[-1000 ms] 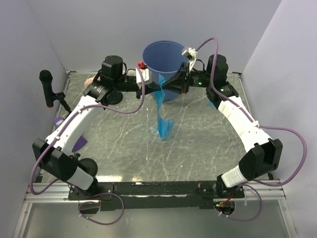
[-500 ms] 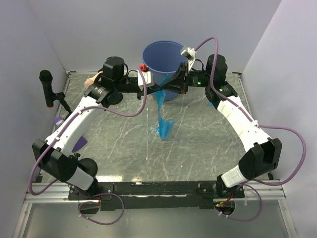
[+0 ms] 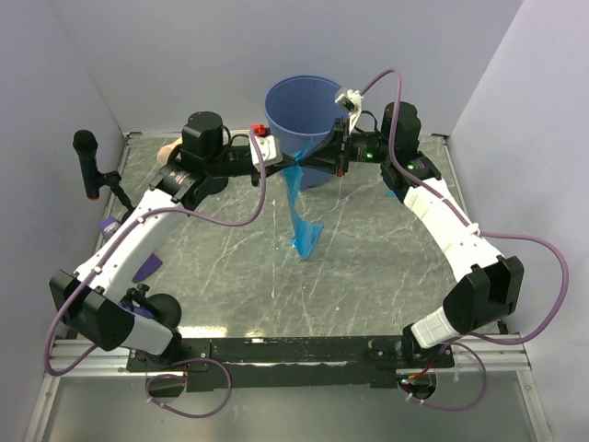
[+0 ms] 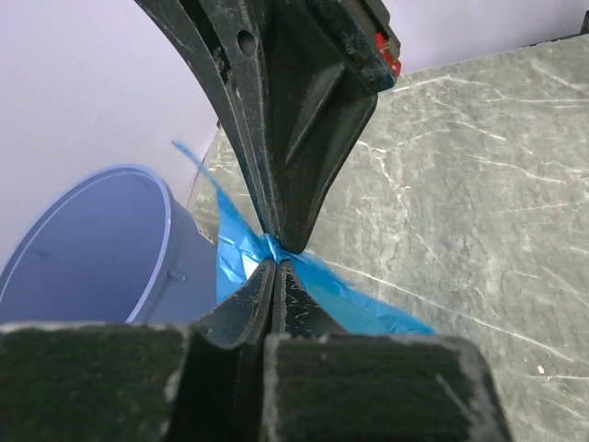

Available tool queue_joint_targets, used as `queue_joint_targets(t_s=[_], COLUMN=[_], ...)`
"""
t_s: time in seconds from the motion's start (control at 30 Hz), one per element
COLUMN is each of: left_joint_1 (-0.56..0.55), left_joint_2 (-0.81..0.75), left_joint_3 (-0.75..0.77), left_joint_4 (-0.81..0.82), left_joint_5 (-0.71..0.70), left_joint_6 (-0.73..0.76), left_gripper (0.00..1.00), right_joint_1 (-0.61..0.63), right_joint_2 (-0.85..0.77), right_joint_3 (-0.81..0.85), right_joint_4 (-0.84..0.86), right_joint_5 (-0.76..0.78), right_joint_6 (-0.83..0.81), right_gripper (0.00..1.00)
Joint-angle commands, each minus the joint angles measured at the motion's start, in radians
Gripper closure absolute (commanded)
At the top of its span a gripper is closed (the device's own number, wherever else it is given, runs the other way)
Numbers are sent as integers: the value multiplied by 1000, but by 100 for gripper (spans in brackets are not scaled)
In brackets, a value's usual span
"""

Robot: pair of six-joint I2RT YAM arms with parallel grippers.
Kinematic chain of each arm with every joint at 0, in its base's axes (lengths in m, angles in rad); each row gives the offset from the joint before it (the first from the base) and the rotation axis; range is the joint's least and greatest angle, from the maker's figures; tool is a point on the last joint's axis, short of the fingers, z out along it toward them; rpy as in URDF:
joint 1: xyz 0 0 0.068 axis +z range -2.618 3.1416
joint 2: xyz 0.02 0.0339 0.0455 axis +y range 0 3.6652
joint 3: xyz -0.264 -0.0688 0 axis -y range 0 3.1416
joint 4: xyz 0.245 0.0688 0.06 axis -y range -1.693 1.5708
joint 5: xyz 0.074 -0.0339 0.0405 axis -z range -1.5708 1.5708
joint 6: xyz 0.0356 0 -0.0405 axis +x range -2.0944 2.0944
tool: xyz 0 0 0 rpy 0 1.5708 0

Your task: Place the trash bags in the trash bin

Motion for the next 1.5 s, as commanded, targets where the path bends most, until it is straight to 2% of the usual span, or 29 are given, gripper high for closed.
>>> queue_joint_targets(t_s=[0.0,0.17,0.33,0.43,0.6,0.67,0.87,1.03,1.47], left_joint_1=[-6,-8,-8,-8,-8,-8,-6,-8,-6], left_joint_2=[-15,-5,-10,-13,-11,-7,-8,-13,-8], left_joint_3=[25,40,48,37,28,34,34,32,37], left_joint_4=[9,-13,-39,-30,-14,-22,-24,-34,-14], left_joint_5=[26,41,38,39,39,39,35,24,33], left_joint_6=[-5,7,38,38,39,46,47,62,36], left_gripper=[99,99,99,99,99,99,99,99,99], right_joint_1=[-6,-6,-6,-6,-6,-6,-10,-39,-14], right_joint_2=[-2,3,-5,-3,-8,-8,-5,-8,-6], right_joint_3=[3,9,19,21,-7,-16,-23,-40,-36], right_joint_4=[71,71,-28,-22,67,103,140,180,85], right_joint_5=[-7,-4,80,33,-25,-45,-90,-122,-64], right_joint_6=[44,44,-40,-45,44,81,128,181,93], right_gripper=[100,100,100,100,87,85,76,63,60])
